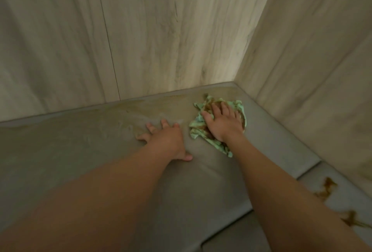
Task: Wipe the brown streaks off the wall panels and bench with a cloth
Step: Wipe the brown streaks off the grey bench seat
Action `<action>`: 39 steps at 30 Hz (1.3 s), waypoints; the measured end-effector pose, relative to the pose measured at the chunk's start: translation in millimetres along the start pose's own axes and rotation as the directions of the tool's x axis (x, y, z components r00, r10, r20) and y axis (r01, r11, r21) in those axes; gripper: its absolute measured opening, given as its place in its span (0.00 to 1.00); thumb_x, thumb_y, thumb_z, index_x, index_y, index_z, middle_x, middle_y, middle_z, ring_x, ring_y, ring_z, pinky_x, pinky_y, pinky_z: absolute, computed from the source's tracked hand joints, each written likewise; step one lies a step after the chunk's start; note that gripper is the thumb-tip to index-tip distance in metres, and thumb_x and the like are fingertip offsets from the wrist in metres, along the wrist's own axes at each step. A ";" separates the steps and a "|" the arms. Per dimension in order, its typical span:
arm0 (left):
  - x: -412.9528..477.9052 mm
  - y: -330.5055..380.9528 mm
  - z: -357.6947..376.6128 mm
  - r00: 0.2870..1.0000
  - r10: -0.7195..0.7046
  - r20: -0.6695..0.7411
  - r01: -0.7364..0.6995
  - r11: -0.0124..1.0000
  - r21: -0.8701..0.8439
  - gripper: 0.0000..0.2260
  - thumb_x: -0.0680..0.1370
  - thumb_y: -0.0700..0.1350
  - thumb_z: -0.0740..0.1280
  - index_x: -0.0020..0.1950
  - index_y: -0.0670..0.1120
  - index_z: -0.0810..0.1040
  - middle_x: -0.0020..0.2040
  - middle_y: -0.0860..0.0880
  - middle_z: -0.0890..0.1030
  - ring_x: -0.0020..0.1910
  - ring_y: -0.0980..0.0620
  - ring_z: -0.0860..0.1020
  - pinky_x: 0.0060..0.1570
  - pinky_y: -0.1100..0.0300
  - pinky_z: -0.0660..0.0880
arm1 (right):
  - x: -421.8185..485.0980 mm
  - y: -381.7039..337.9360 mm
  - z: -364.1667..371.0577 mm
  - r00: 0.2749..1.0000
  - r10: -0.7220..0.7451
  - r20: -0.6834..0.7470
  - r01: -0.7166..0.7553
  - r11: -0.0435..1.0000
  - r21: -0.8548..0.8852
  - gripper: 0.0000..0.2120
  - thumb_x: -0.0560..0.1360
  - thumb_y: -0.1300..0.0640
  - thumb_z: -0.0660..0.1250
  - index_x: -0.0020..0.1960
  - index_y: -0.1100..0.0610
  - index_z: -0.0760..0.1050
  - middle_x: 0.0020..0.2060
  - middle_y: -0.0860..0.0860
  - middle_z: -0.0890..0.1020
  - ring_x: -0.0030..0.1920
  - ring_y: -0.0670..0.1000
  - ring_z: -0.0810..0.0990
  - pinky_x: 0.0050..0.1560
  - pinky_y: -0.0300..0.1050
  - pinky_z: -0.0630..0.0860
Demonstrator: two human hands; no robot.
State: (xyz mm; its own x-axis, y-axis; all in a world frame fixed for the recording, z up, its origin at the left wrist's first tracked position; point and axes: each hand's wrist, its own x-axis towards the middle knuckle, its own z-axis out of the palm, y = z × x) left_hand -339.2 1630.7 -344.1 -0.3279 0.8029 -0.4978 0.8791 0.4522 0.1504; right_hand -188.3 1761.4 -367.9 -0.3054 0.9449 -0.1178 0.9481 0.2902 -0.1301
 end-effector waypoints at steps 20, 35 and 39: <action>-107.6 -232.9 11.5 0.918 -0.018 -0.397 -0.003 0.999 -0.053 0.17 0.79 0.48 0.62 0.66 0.44 0.75 0.66 0.41 0.75 0.67 0.39 0.70 0.65 0.42 0.70 | -123.7 -89.3 27.9 0.999 0.009 0.040 -0.007 0.999 -0.049 0.36 0.81 0.29 0.40 0.85 0.44 0.45 0.84 0.52 0.45 0.84 0.55 0.41 0.81 0.57 0.40; -266.1 -310.9 -96.5 0.999 0.045 0.007 -0.040 0.941 -0.337 0.10 0.80 0.45 0.63 0.53 0.43 0.83 0.52 0.42 0.85 0.55 0.42 0.82 0.57 0.52 0.77 | -263.4 -230.7 -111.9 0.864 -0.037 0.501 -0.335 0.700 0.630 0.18 0.84 0.59 0.53 0.55 0.54 0.83 0.46 0.50 0.86 0.48 0.50 0.84 0.43 0.31 0.77; -312.0 -327.2 -145.8 0.991 0.114 0.069 -0.078 0.917 -0.392 0.12 0.78 0.51 0.64 0.50 0.46 0.84 0.52 0.45 0.86 0.56 0.44 0.82 0.60 0.52 0.77 | -314.2 -283.8 -175.2 0.806 -0.043 0.590 -0.470 0.559 0.683 0.23 0.80 0.49 0.52 0.55 0.55 0.85 0.51 0.53 0.88 0.56 0.54 0.85 0.60 0.48 0.80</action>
State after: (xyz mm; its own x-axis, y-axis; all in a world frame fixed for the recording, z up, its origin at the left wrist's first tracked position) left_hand -575.0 1288.8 -113.4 -0.2006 0.8206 -0.5351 0.6962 0.5037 0.5114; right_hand -345.9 1408.7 -121.5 -0.3393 0.6601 -0.6702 0.6129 -0.3853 -0.6898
